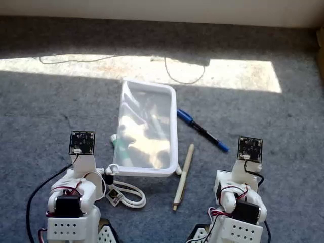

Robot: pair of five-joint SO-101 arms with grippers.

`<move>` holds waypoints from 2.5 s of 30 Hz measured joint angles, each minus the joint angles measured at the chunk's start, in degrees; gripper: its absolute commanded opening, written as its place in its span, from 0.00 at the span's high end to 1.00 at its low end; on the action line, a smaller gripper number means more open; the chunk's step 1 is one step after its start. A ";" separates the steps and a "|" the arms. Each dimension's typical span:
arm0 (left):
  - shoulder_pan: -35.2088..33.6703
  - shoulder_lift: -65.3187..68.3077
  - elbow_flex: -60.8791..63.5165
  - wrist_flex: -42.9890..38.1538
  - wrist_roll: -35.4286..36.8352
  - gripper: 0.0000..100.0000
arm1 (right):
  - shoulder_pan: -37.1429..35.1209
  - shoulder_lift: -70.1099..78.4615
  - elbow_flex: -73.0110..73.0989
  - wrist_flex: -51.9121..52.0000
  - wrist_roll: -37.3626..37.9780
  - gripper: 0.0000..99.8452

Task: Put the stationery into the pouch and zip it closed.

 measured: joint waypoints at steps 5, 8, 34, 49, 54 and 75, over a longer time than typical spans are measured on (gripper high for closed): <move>0.00 0.00 0.00 0.00 0.00 0.99 | 0.00 0.00 0.00 0.00 0.00 0.99; 0.00 0.00 0.00 0.00 0.00 0.99 | 0.00 0.00 0.00 0.00 0.00 0.99; -11.25 -0.18 -8.88 0.00 -14.51 0.99 | 0.00 -0.26 -11.96 -0.09 -4.04 0.99; -23.38 -0.53 -10.46 -0.88 -12.75 0.99 | -23.47 6.95 -27.08 -0.09 -16.09 0.99; -23.91 -0.53 -10.46 -0.88 -12.22 0.99 | -32.35 21.98 -35.25 0.88 -19.08 0.99; -23.91 -0.53 -10.46 -0.88 -11.96 0.99 | -69.01 61.36 -41.32 -10.55 -35.08 0.86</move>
